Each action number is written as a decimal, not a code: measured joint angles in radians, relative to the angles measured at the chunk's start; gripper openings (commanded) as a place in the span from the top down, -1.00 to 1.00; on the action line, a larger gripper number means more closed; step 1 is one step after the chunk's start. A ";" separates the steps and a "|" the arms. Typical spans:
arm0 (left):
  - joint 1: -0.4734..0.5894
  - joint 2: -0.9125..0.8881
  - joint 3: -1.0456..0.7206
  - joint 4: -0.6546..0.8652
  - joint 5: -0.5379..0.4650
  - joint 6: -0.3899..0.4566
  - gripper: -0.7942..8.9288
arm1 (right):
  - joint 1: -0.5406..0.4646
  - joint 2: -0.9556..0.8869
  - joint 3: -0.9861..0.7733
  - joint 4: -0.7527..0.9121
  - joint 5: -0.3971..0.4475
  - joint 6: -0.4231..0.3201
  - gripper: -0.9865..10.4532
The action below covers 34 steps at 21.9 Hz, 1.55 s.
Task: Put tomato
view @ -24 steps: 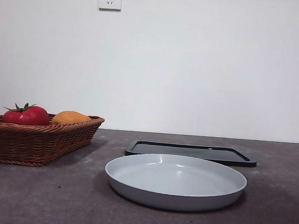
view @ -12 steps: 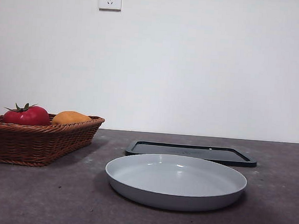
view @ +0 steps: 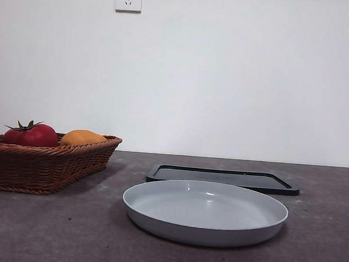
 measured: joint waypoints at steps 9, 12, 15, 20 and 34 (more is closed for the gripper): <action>-0.130 0.097 0.052 -0.151 0.198 0.000 0.82 | 0.124 0.175 0.125 -0.207 -0.080 -0.127 0.82; -0.166 0.146 0.052 -0.230 0.280 0.000 0.82 | 0.185 0.206 0.128 -0.248 -0.082 -0.170 0.82; -0.185 0.168 0.052 -0.258 0.286 0.005 0.82 | 0.208 0.209 0.128 -0.261 -0.082 -0.201 0.82; -0.185 0.168 0.052 -0.257 0.286 0.016 0.55 | 0.208 0.209 0.128 -0.272 -0.082 -0.211 0.70; -0.183 0.251 0.122 -0.407 0.237 -0.004 -0.56 | 0.208 0.209 0.128 -0.274 -0.080 -0.211 -0.26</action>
